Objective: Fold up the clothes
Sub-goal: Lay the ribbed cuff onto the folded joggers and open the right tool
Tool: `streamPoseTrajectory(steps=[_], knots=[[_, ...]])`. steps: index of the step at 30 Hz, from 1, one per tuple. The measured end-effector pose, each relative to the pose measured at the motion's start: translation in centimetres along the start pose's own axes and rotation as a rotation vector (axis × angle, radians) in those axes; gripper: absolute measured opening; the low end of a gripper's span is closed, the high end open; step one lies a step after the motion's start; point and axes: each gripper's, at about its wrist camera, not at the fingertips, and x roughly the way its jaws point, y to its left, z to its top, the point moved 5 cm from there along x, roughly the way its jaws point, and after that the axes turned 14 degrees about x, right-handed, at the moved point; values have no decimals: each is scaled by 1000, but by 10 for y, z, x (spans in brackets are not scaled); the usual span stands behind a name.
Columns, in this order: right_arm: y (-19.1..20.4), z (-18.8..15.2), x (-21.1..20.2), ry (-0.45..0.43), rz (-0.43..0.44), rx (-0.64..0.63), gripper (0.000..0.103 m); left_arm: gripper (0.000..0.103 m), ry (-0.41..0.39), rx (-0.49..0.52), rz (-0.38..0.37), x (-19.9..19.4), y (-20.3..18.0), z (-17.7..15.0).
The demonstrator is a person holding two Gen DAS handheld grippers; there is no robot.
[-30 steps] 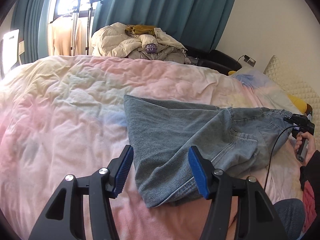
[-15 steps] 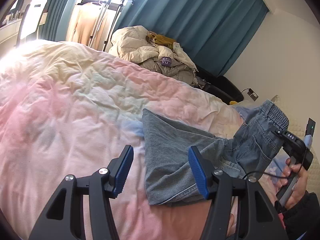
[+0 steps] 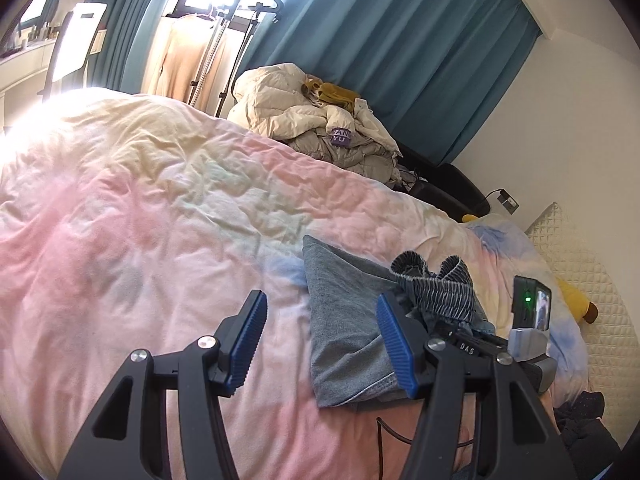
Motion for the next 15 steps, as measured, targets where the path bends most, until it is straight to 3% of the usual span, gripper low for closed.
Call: streamPoseTrajectory(steps=[2,5,8,15], knots=[[5,7,-18,-73,78,21,24,59,6,-19,-5,0,6,0],[11,13,-47,-153,302,112,24,59,22,-51,-45,3,12,1],[42,-4,-60,-200,338,18,24,59,21,-70,-45,6,18,1],[111,-76,-33,-53,340,-270,25,59,65,-91,-28,24,26,-6]])
